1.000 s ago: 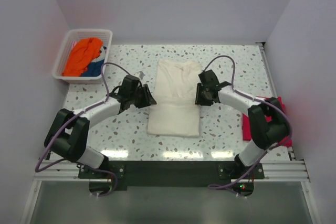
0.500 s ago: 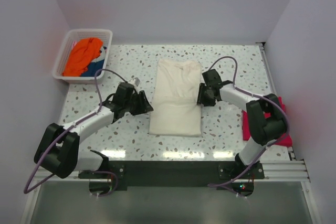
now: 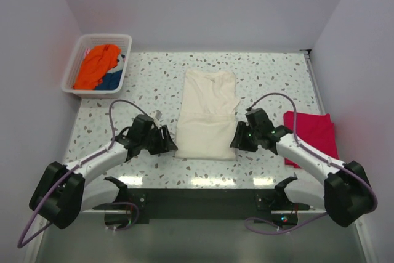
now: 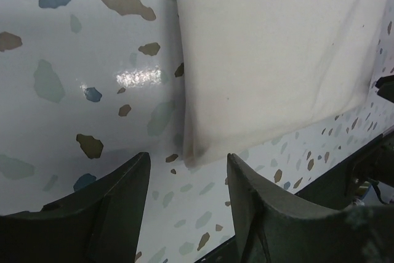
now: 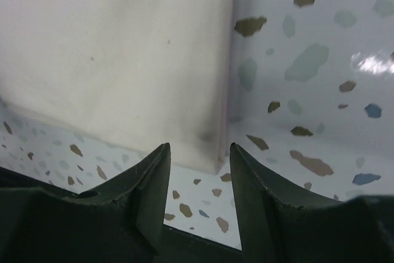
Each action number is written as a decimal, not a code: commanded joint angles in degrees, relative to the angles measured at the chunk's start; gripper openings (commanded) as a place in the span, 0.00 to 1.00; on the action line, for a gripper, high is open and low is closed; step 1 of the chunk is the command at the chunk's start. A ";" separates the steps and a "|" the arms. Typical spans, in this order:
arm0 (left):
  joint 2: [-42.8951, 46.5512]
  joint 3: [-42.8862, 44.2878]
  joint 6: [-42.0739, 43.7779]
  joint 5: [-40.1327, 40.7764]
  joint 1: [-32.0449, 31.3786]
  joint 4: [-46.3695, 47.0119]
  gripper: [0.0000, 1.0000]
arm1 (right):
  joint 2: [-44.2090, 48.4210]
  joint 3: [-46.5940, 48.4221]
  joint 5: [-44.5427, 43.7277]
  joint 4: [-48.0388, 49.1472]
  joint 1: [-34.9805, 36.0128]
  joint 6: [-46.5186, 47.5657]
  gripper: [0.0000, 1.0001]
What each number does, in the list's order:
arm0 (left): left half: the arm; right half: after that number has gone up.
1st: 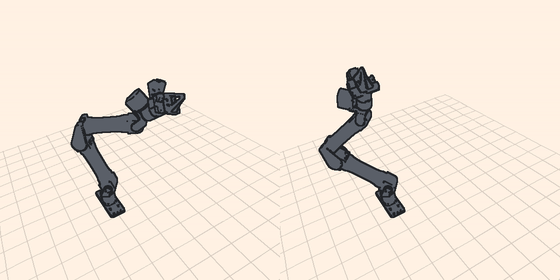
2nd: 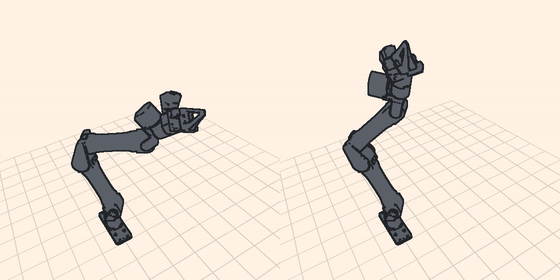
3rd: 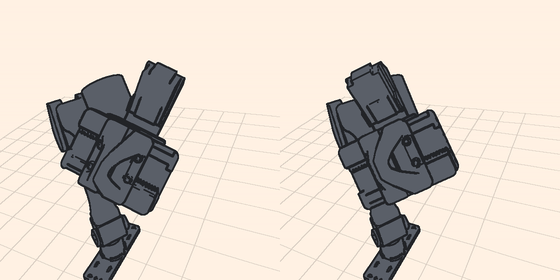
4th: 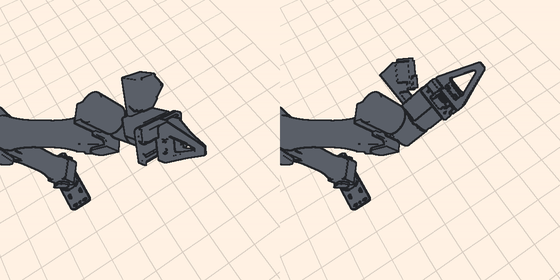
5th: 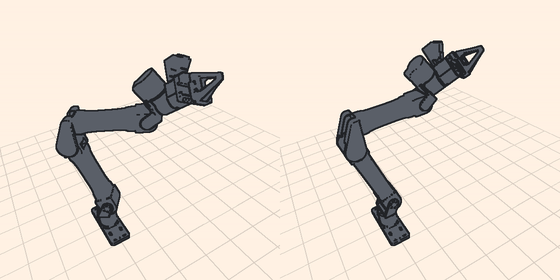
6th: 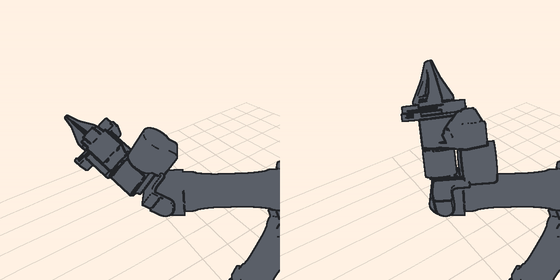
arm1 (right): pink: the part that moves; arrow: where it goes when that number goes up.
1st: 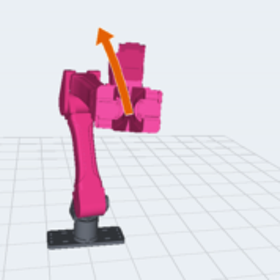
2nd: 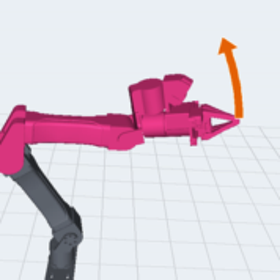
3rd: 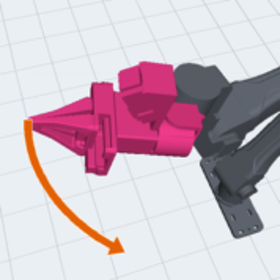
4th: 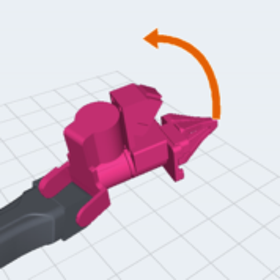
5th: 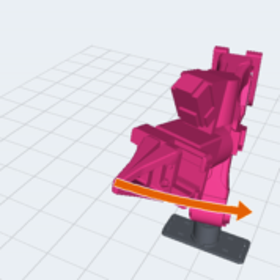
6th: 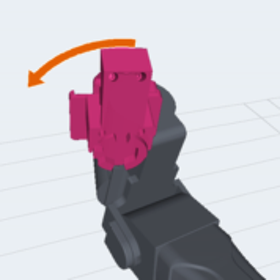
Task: Fold and stack the t-shirts
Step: Fold the tshirt
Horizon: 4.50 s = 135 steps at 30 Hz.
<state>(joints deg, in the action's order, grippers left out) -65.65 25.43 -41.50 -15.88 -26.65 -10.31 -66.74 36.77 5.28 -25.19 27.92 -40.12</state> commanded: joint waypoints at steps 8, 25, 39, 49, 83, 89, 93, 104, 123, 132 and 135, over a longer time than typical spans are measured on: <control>0.08 -3.63 -4.56 0.93 -2.87 4.24 0.58 | 3.72 -8.21 -2.03 1.98 3.89 -9.45 0.48; -2.99 -6.09 -7.90 3.84 -5.77 7.49 0.49 | 4.60 -15.33 1.13 8.75 3.98 -14.37 0.47; -5.28 -6.54 -10.62 3.75 -7.27 9.43 0.27 | 5.39 -18.32 2.54 13.59 4.07 -18.33 0.34; 0.16 -2.58 -10.71 3.66 -8.41 2.41 0.00 | 12.86 -12.17 1.66 0.94 4.07 -11.30 0.00; -3.58 26.67 -5.80 5.87 -8.78 -11.59 0.00 | 12.71 16.73 -7.65 -18.78 3.20 1.00 0.00; -20.18 41.96 -2.81 0.15 -1.13 -8.07 0.00 | -8.26 30.53 1.66 -11.29 -8.30 6.28 0.00; -31.80 50.93 -2.63 -2.83 3.88 -6.40 0.00 | -21.80 39.85 5.09 -7.42 -12.01 8.03 0.00; -66.51 79.76 -2.18 -17.76 13.55 2.11 0.37 | -56.82 67.44 12.65 -2.57 -19.48 8.39 0.30; -48.60 65.96 4.58 -5.47 8.29 -1.73 0.00 | -41.53 51.37 4.73 3.13 -9.47 9.62 0.27; -58.18 71.06 6.60 -6.71 7.32 -0.77 0.00 | -53.48 57.95 10.10 6.73 -9.81 11.55 0.21; -62.48 74.48 7.48 -6.97 7.93 -0.15 0.00 | -58.67 61.73 11.59 6.82 -12.18 10.68 0.20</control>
<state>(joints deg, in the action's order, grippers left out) -126.10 94.61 -36.47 -22.28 -19.55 -11.92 -123.35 93.17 13.89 -20.67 17.87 -29.93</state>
